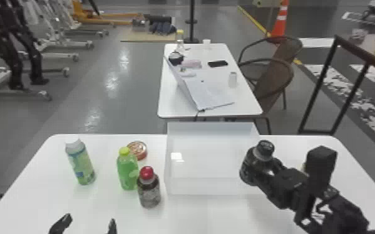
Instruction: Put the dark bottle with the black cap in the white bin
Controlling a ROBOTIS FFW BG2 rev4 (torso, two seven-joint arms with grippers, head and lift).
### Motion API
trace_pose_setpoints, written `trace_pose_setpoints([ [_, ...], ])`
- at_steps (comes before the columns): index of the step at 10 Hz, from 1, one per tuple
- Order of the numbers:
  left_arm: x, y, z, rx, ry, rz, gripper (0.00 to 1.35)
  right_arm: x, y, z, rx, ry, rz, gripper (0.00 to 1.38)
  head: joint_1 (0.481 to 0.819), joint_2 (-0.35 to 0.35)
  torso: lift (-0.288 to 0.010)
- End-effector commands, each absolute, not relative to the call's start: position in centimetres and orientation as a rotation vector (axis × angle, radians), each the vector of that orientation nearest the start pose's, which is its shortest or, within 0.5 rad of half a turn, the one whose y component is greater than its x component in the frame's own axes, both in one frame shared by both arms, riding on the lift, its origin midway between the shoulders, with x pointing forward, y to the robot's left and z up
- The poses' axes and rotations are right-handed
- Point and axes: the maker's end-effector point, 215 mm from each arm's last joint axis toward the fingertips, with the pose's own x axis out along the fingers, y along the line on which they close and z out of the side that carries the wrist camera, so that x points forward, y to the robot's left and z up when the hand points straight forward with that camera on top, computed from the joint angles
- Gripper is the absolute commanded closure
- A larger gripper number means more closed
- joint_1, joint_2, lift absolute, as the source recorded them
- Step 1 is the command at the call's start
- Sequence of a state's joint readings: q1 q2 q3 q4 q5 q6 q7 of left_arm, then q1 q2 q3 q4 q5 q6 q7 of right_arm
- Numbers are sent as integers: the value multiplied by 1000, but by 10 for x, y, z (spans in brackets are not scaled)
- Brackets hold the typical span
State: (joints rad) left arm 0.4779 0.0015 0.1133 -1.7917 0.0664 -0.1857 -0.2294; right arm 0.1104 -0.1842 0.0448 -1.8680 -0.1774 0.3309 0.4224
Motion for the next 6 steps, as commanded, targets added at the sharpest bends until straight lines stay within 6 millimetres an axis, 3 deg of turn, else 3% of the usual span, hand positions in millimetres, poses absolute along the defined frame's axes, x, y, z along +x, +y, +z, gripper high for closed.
trace_pose_setpoints([
  [1, 434, 244, -407, -26, 62, -116, 91, 562, -154, -313, -2, 98, 508, 949, 549, 0, -100],
  [3, 436, 241, -405, -34, 53, -120, 94, 593, -157, -314, 7, 41, 480, 949, 549, 0, -100],
  [4, 436, 240, -407, -37, 56, -121, 94, 602, -162, -324, 12, 44, 470, 949, 549, 0, -100],
  [6, 436, 241, -406, -39, 49, -120, 94, 614, -173, -364, 51, 92, 459, 949, 549, 0, -100],
])
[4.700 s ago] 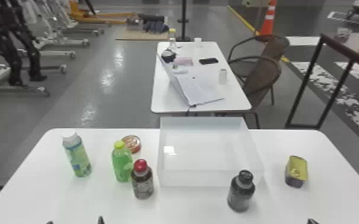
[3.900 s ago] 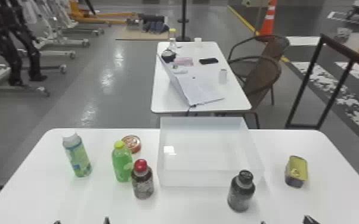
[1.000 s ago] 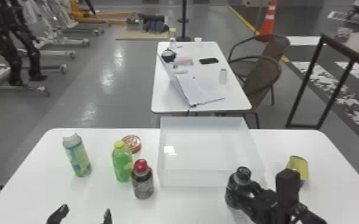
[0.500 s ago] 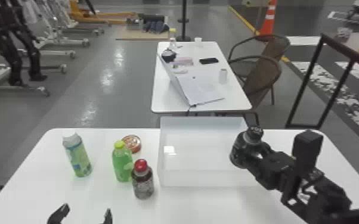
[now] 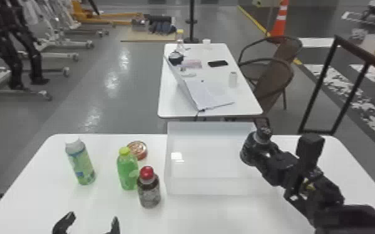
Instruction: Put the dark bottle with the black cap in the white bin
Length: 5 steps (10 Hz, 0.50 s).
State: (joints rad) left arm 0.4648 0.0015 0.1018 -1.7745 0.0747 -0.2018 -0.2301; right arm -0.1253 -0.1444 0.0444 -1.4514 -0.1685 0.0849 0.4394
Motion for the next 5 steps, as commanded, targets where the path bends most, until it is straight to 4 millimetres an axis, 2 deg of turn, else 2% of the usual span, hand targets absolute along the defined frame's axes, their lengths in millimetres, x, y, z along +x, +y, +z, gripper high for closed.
trace_pose_setpoints([
  [1, 435, 242, -406, -39, 47, -118, 96, 617, -177, -380, 80, 111, 461, 949, 549, 0, -100],
  [3, 435, 242, -407, -41, 49, -117, 96, 623, -181, -388, 64, 122, 455, 906, 549, 0, -100],
  [5, 435, 242, -407, -41, 49, -117, 98, 627, -181, -383, 54, 110, 454, 510, 549, 0, -100],
])
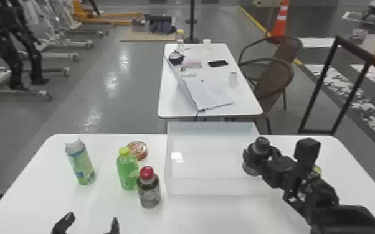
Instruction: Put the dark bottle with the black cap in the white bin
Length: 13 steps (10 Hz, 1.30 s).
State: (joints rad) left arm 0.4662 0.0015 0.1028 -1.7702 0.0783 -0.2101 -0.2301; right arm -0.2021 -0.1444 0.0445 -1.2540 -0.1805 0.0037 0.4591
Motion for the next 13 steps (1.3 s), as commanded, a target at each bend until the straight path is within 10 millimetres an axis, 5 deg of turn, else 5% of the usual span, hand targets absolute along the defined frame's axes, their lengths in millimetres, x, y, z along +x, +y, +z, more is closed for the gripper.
trace_pose_setpoints([
  [1, 435, 242, -407, -41, 48, -117, 98, 627, -182, -380, 51, 106, 454, 378, 549, 0, -100],
  [4, 435, 241, -405, -34, 42, -122, 98, 612, -181, -362, 52, 60, 458, 71, 549, 0, -100],
  [6, 435, 244, -402, -20, 33, -119, 91, 569, -201, -325, 25, -8, 358, 78, 549, 0, -100],
  [7, 435, 245, -401, -17, 32, -118, 91, 539, -210, -323, 39, -11, 309, 78, 549, 0, -100],
  [11, 432, 248, -400, -10, 25, -111, 91, 451, -212, -389, 165, 100, 265, 78, 549, 0, -100],
  [13, 429, 250, -401, -5, 29, -108, 91, 417, -216, -399, 140, 105, 245, 81, 549, 0, -100],
])
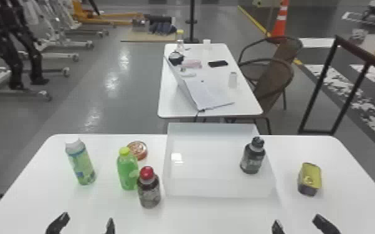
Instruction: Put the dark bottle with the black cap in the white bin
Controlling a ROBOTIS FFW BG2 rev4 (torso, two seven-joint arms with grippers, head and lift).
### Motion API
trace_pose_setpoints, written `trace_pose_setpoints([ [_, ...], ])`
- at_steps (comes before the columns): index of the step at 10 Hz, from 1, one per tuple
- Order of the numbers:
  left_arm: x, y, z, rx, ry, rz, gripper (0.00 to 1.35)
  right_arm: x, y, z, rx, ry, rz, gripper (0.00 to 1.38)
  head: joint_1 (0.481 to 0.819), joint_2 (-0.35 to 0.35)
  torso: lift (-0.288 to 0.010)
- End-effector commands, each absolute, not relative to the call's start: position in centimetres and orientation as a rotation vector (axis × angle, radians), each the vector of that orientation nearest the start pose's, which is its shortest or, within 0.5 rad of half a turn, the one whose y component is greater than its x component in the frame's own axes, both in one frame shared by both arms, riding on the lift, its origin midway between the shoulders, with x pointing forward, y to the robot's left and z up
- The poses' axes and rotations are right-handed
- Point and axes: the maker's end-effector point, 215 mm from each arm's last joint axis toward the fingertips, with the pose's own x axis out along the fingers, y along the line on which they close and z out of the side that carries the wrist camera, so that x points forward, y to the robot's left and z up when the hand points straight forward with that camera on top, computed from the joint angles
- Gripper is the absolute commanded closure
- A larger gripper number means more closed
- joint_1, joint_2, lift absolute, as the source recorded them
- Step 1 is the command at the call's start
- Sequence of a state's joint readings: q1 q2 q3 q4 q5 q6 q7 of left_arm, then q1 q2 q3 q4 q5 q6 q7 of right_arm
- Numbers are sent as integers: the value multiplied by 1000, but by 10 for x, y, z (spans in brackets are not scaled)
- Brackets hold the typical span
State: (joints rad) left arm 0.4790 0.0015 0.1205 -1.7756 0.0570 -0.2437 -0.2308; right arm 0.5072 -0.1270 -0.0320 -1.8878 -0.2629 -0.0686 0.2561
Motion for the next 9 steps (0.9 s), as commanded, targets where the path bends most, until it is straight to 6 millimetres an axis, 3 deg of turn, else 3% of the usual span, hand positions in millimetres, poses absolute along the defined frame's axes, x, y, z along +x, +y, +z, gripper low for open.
trace_pose_setpoints([
  [1, 428, 251, -402, 0, 31, -106, 91, 406, -230, -399, 109, 111, 222, 82, 549, 0, -100],
  [9, 429, 254, -400, 18, 26, -103, 93, 397, -237, -401, 82, 102, 128, 85, 549, 0, -100],
])
